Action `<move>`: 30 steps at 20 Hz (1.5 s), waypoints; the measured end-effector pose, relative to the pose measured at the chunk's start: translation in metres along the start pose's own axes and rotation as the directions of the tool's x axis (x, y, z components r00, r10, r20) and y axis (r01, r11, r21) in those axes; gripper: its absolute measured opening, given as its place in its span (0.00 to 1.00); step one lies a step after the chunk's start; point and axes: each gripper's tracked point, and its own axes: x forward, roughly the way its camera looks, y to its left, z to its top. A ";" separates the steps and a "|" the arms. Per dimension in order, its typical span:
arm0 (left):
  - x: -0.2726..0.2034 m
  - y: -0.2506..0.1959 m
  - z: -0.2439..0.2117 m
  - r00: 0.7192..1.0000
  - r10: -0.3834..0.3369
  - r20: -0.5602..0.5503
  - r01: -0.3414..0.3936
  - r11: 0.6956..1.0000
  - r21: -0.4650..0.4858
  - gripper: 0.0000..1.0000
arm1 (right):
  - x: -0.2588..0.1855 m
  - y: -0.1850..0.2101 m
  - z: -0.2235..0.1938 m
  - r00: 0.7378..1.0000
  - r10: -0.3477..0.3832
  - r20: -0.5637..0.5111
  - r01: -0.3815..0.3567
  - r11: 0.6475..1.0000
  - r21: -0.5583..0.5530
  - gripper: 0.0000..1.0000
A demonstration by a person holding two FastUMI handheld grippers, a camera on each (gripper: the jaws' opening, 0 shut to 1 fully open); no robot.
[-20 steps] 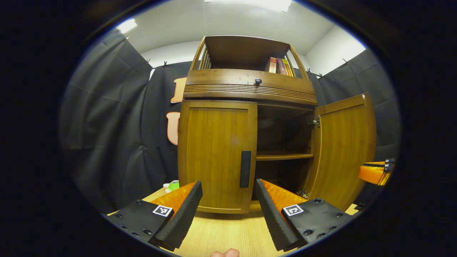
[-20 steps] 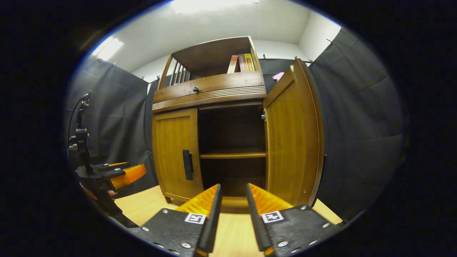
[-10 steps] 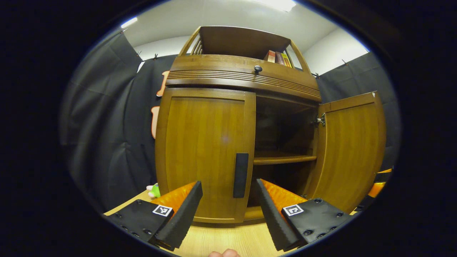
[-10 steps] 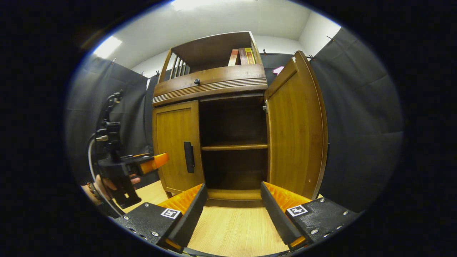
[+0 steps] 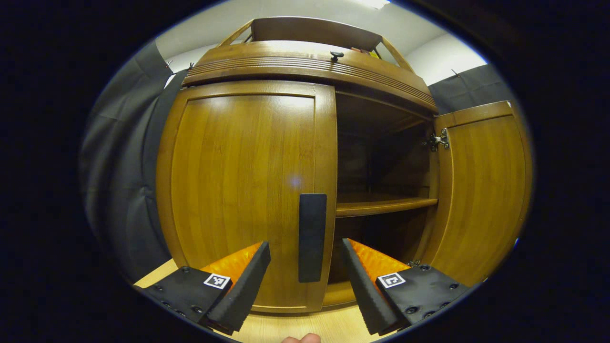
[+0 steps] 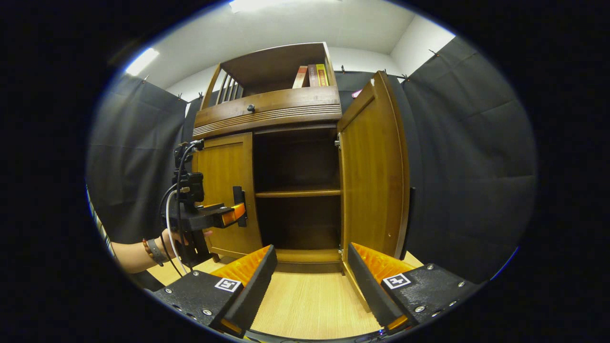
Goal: Open the right door of the double-door shoe cabinet with the right hand, and open the left door with the left hand.
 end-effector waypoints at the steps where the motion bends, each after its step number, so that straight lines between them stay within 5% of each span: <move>1: 0.006 0.001 -0.001 1.000 0.001 -0.003 -0.001 1.000 0.001 0.95 | 0.000 -0.002 -0.002 1.000 -0.007 -0.003 0.007 1.000 0.001 0.93; 21: 0.037 0.022 -0.011 0.995 0.095 -0.025 -0.096 0.995 -0.027 0.92 | 0.003 0.000 -0.002 1.000 0.015 -0.008 -0.015 0.999 0.052 0.92; 28: 0.042 0.000 -0.012 0.998 0.062 -0.013 -0.063 0.997 -0.038 0.41 | -0.005 -0.007 -0.011 1.000 0.001 -0.026 0.001 0.998 0.066 0.92; 30: 0.042 0.001 -0.012 0.997 0.073 -0.006 -0.074 0.994 -0.081 0.41 | -0.006 -0.010 -0.009 1.000 -0.007 -0.021 0.009 0.998 0.064 0.92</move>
